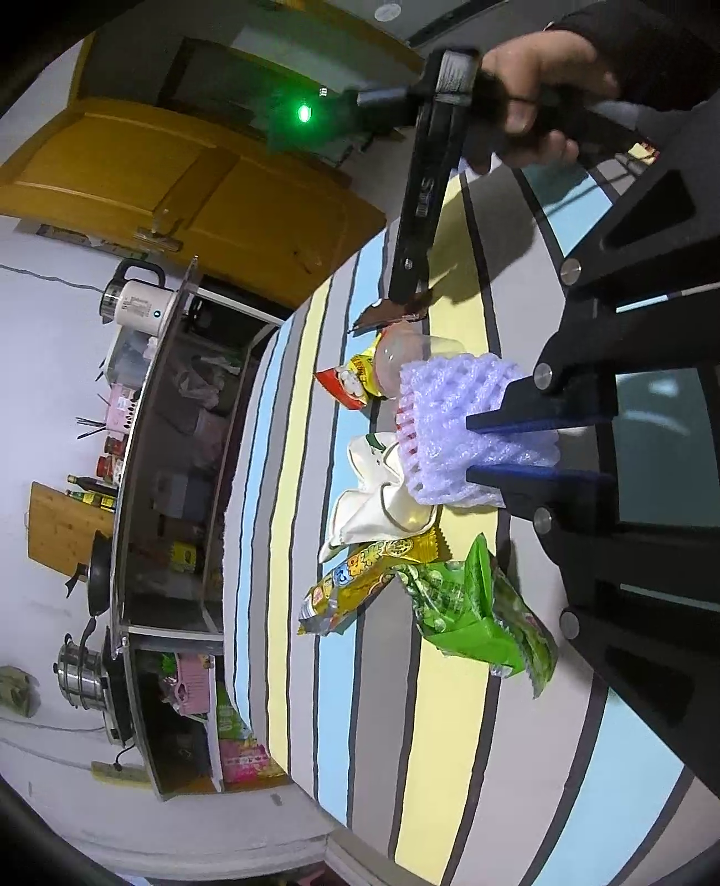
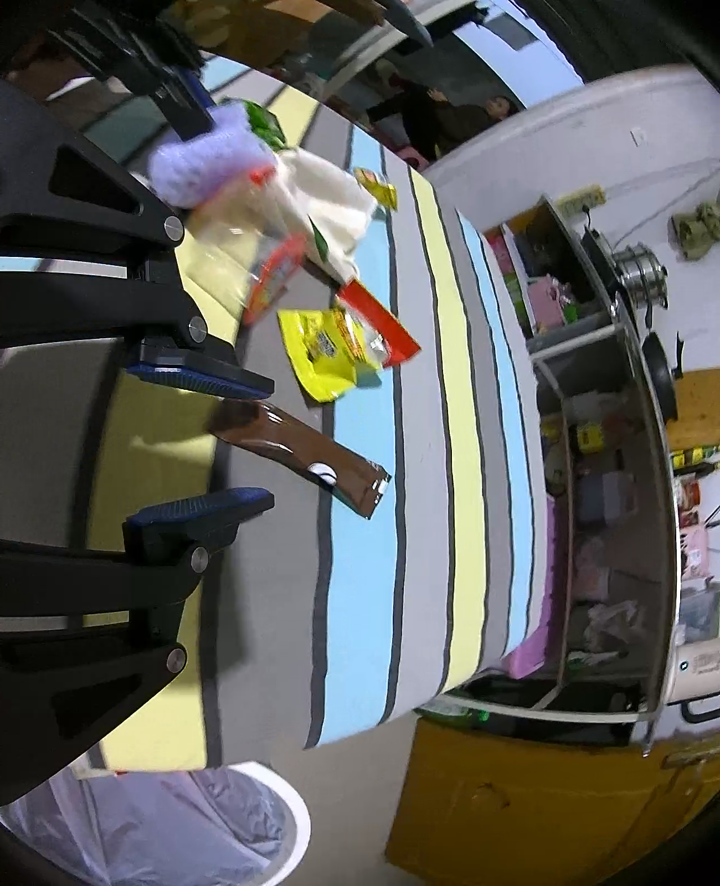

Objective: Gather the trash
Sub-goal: 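Grasp the purple foam net with the left gripper while the right gripper grasps the brown wrapper, then lift the foam net with the left gripper while the right gripper lifts the brown wrapper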

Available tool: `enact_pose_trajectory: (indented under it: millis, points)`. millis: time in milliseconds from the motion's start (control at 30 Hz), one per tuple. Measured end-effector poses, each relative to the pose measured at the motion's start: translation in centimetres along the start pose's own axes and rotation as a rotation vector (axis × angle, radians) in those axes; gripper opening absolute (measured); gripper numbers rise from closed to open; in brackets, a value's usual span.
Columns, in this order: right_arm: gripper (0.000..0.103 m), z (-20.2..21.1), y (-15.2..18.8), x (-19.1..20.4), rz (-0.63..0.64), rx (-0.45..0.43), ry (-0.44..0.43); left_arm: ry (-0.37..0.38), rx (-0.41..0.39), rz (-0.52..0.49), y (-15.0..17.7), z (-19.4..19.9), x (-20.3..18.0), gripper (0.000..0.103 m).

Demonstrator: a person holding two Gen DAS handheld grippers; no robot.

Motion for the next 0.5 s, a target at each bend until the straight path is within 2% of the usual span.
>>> enact_pose_trajectory:
  millis: [300, 333, 500]
  points:
    - [0.034, -1.5, -1.6, 0.5, 0.012, 0.019, 0.055, 0.007, -0.060, 0.012, -1.3, 1.9, 0.9, 0.010]
    - [0.025, -1.6, -1.5, 0.7, 0.022, 0.022, 0.063, 0.005, -0.063, 0.015, -1.5, 2.0, 1.0, 0.010]
    - [0.021, -1.0, -1.0, 0.7, 0.026, 0.018, 0.049, -0.004, -0.073, 0.024, -1.8, 2.4, 1.4, 0.010]
Point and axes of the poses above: each gripper's, at about its wrist camera, not at the fingertips, and z roughly against the way its jaws point, x to its left, y to its underside, the point moved 4 cm from there along -z, roughly the way its jaws point, and after that the axes turned 5 degrees about x, right-handed, at the moved point
